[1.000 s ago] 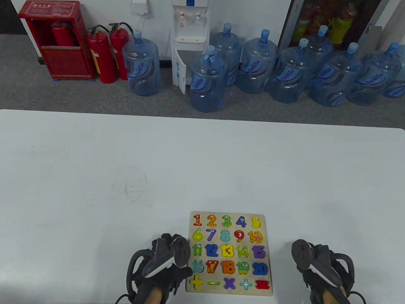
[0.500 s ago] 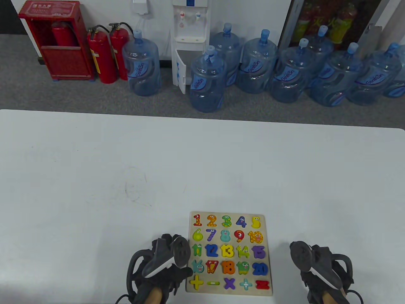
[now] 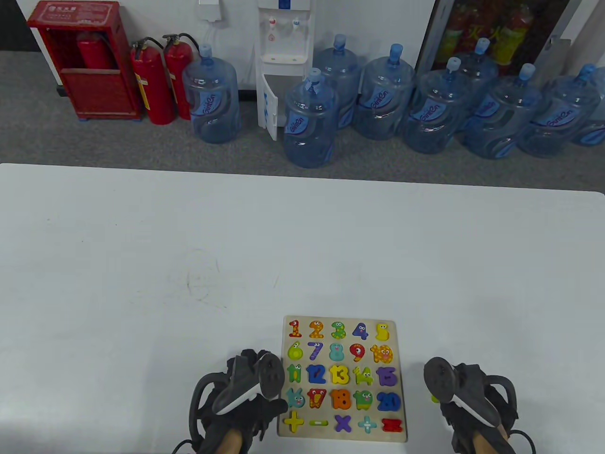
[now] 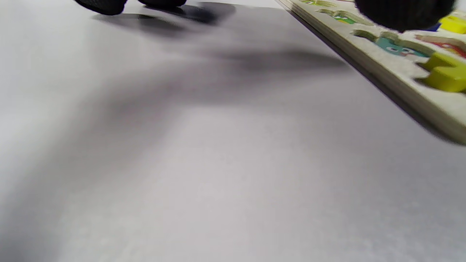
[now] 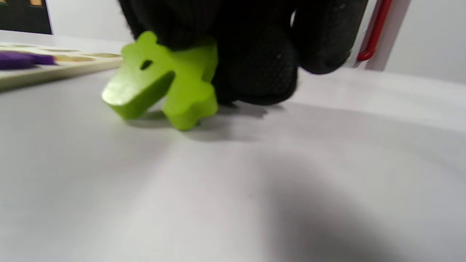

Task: Hold math block puzzle and insert math blocks into matching slots

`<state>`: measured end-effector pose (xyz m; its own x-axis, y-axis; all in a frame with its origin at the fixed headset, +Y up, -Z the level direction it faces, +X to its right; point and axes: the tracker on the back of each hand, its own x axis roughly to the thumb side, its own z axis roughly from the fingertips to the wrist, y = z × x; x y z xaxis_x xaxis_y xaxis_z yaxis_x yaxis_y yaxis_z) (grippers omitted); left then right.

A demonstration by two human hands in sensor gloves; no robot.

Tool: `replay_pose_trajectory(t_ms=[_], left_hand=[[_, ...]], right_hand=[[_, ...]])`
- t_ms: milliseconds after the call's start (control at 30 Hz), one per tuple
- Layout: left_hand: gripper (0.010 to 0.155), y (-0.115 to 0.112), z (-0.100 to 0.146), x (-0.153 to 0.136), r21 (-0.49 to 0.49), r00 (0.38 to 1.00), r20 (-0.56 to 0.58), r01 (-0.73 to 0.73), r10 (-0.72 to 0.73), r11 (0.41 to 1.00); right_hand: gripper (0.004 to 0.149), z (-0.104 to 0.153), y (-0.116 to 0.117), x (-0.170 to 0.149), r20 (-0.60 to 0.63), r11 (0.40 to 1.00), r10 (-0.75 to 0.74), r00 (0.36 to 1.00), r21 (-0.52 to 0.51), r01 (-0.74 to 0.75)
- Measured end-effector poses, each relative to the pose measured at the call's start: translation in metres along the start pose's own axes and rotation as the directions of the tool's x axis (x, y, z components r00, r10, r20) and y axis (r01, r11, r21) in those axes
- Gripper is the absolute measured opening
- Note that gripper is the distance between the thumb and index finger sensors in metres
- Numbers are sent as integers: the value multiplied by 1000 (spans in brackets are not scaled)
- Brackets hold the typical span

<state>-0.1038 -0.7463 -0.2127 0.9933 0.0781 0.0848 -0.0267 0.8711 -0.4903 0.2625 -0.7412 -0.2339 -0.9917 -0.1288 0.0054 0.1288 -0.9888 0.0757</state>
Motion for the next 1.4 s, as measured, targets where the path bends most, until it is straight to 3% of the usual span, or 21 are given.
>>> replay_pose_trajectory(t_ms=[267, 500, 767, 967, 1033, 1167, 1267, 1400], left_hand=[[93, 0, 0, 0, 0, 1000, 4, -3, 3, 1000], [93, 0, 0, 0, -3, 1000, 5, -4, 4, 1000], [93, 0, 0, 0, -6, 1000, 3, -5, 5, 1000], [93, 0, 0, 0, -5, 1000, 3, -7, 7, 1000], [93, 0, 0, 0, -6, 1000, 3, -8, 8, 1000], [93, 0, 0, 0, -5, 1000, 6, -9, 9, 1000], [93, 1, 0, 0, -5, 1000, 7, -8, 8, 1000], [93, 1, 0, 0, -5, 1000, 8, -9, 9, 1000]], right_hand=[[51, 3, -5, -10, -40, 995, -61, 997, -81, 57], [50, 3, -4, -7, -89, 989, 13, 996, -148, -26], [46, -11, -4, -3, -132, 985, 62, 989, -151, -82], [47, -19, -1, -12, -76, 996, -81, 994, 21, 83], [47, -17, 2, -11, -46, 996, -43, 998, 73, 47], [48, -13, 5, -3, -41, 1000, 9, 999, 1, -9], [55, -14, 8, 6, -22, 994, 109, 994, 33, -108], [51, -15, 8, 11, -18, 989, 141, 990, 38, -140]])
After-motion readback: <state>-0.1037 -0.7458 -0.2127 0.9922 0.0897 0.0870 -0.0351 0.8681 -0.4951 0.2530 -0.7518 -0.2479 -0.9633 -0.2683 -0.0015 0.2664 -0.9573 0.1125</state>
